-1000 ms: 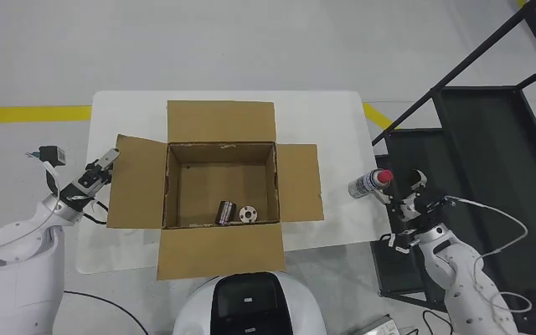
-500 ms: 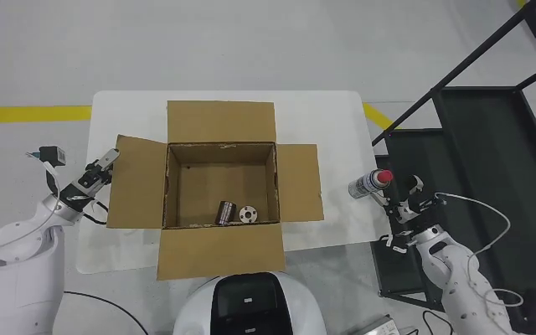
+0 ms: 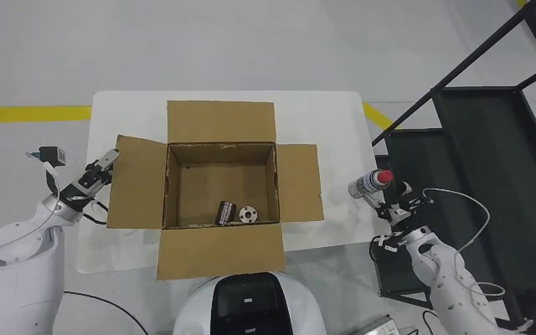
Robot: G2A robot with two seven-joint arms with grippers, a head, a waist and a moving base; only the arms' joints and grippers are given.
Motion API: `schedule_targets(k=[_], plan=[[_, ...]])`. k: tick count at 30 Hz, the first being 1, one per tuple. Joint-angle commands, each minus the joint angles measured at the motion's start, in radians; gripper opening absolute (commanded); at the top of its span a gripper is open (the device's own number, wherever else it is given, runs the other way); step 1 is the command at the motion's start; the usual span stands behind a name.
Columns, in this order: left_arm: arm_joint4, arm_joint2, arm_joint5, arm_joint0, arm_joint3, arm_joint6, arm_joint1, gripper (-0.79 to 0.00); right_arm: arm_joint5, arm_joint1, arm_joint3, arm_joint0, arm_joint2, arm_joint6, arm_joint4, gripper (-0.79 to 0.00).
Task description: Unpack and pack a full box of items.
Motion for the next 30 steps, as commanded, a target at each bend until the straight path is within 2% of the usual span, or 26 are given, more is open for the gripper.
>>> schedule_targets(k=[1, 12, 24, 25, 26, 27, 28, 30], plan=[[0.0, 0.0, 0.0, 0.0, 0.0, 0.0, 0.0, 0.0, -0.008, -0.004, 0.038, 0.025, -0.018, -0.014, 0.003, 0.0], [0.0, 0.0, 0.0, 0.0, 0.0, 0.0, 0.0, 0.0, -0.028, -0.03, 0.293, 0.208, -0.124, -0.19, -0.013, 0.0], [0.0, 0.0, 0.0, 0.0, 0.0, 0.0, 0.0, 0.0, -0.043, -0.057, 0.486, 0.338, -0.203, -0.288, -0.024, 0.0], [0.0, 0.0, 0.0, 0.0, 0.0, 0.0, 0.0, 0.0, -0.045, -0.057, 0.494, 0.343, -0.205, -0.297, -0.025, -0.129], [0.0, 0.0, 0.0, 0.0, 0.0, 0.0, 0.0, 0.0, -0.039, -0.058, 0.502, 0.348, -0.206, -0.303, -0.031, -0.468], [0.0, 0.0, 0.0, 0.0, 0.0, 0.0, 0.0, 0.0, -0.037, -0.058, 0.51, 0.353, -0.208, -0.308, -0.035, -0.653], [0.0, 0.0, 0.0, 0.0, 0.0, 0.0, 0.0, 0.0, -0.037, -0.059, 0.518, 0.358, -0.21, -0.312, -0.037, -0.785], [0.0, 0.0, 0.0, 0.0, 0.0, 0.0, 0.0, 0.0, -0.035, -0.061, 0.534, 0.367, -0.216, -0.318, -0.04, -0.785]])
